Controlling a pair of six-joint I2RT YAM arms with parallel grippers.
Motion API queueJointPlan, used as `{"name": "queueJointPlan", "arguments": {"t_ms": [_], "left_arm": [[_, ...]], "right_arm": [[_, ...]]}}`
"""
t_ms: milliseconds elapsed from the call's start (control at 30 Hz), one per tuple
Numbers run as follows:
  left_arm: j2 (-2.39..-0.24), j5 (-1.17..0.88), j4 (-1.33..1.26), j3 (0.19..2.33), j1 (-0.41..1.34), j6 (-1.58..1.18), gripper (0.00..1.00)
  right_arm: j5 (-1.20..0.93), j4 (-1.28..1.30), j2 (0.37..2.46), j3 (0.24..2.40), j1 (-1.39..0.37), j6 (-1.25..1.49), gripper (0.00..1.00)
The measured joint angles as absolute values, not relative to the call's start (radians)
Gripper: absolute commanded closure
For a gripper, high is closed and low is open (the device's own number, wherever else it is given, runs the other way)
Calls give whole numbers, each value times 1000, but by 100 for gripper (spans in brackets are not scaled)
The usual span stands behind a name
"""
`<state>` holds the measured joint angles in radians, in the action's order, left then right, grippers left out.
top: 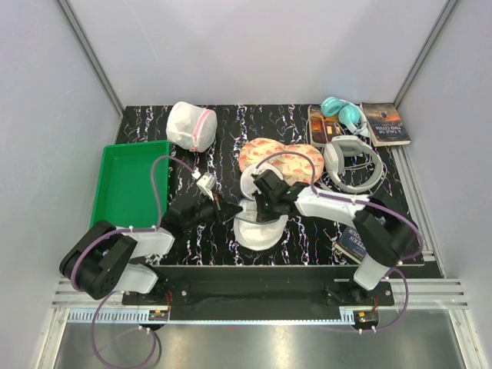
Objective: Unzip the laundry bag and remove the bra
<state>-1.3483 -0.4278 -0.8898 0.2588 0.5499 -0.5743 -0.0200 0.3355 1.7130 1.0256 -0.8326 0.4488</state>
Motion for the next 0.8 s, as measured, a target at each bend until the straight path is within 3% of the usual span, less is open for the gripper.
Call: {"name": "queueJointPlan", "arguments": {"t_ms": [367, 800], "left_arm": [[-1229, -385, -718, 260, 552, -522, 100], [-1214, -376, -637, 262, 603, -464, 100]], "right_arm": [[-107, 275, 1299, 967, -833, 431, 100], [-32, 84, 1190, 860, -833, 405, 100]]}}
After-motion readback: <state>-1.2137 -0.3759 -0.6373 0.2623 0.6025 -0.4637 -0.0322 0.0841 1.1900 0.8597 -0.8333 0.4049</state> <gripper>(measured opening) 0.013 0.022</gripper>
